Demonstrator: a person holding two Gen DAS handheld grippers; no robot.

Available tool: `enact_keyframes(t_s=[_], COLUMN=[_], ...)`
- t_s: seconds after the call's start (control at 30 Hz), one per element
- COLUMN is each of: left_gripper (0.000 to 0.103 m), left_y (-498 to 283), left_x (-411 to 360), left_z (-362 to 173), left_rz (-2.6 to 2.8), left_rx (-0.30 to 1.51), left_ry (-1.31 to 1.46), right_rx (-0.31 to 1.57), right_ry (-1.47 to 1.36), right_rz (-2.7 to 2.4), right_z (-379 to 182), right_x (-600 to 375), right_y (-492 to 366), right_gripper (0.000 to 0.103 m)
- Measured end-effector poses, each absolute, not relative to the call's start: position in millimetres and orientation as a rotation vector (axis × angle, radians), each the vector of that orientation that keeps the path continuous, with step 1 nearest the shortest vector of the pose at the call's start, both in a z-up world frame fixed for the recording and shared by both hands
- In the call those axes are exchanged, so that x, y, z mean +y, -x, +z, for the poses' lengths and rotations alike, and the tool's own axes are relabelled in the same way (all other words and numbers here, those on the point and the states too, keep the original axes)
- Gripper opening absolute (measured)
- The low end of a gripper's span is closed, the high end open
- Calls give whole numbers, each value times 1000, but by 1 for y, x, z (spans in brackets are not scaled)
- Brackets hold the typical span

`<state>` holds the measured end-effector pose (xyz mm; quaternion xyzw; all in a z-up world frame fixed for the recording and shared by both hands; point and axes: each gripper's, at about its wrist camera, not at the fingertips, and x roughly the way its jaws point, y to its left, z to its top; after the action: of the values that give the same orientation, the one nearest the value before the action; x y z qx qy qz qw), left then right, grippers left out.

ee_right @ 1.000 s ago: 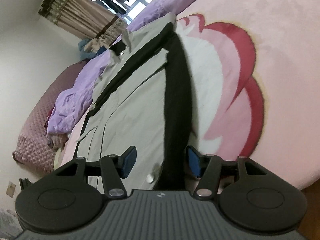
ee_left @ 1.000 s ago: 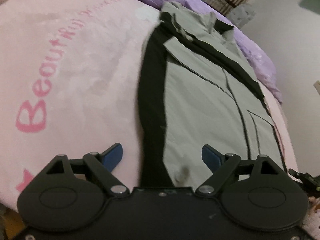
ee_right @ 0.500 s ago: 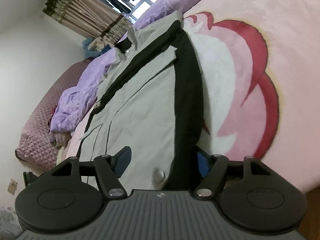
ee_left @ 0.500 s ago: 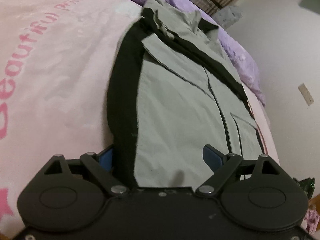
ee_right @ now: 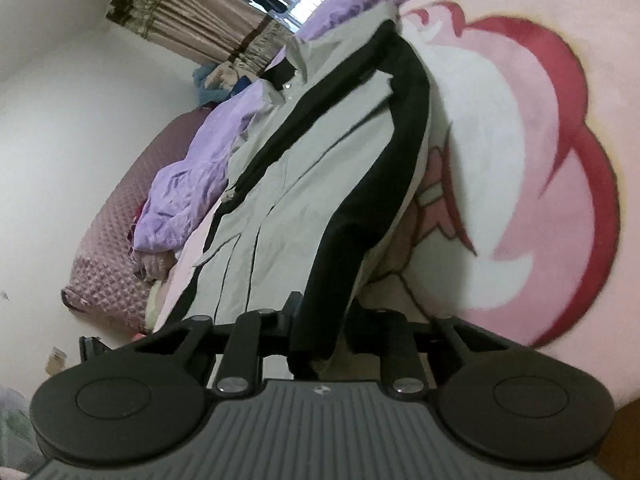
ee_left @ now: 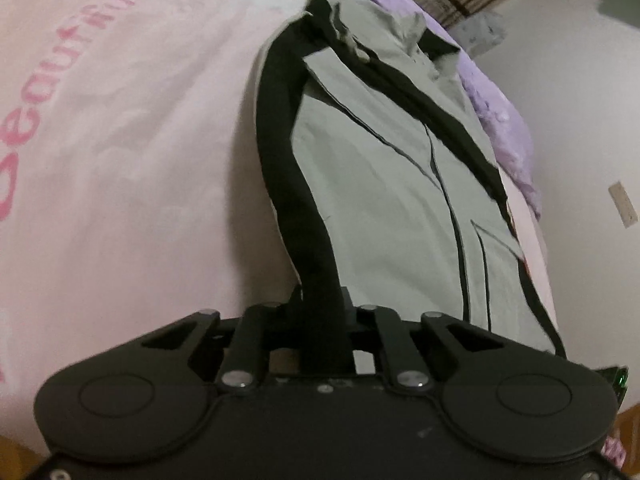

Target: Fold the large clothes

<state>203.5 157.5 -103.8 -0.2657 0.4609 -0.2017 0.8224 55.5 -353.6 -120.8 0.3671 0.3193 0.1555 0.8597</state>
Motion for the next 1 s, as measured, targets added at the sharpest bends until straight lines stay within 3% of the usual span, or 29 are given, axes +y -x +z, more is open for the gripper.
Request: enact_keyframes(t_s=[0.43, 0.77, 0.83, 0.87, 0.9, 0.93, 1.0], left_gripper=[8, 9, 15, 23, 54, 66, 70], left_y=[-229, -394, -446, -478, -505, -534, -579], left_x=[144, 121, 108, 100, 94, 86, 77], left_z=[-23, 30, 44, 50, 53, 53, 44], left_rz=[-548, -531, -515, -518, -521, -514, -391], left_rx=[732, 655, 656, 666, 693, 741, 852], left_ry=[566, 514, 466, 448, 431, 406, 405], right_rx=[448, 367, 359, 352, 349, 359, 429], right_ry=[-855, -837, -818, -799, -799, -798, -811], right_rz=[407, 390, 376, 354, 328, 324, 262], right_z=[-72, -3, 15, 22, 29, 30, 22], right_x=[-365, -394, -401, -403, -406, -408, -414], right_y=[-79, -233, -282, -307, -340, -362, -414], right_gripper=[16, 15, 16, 17, 22, 31, 45])
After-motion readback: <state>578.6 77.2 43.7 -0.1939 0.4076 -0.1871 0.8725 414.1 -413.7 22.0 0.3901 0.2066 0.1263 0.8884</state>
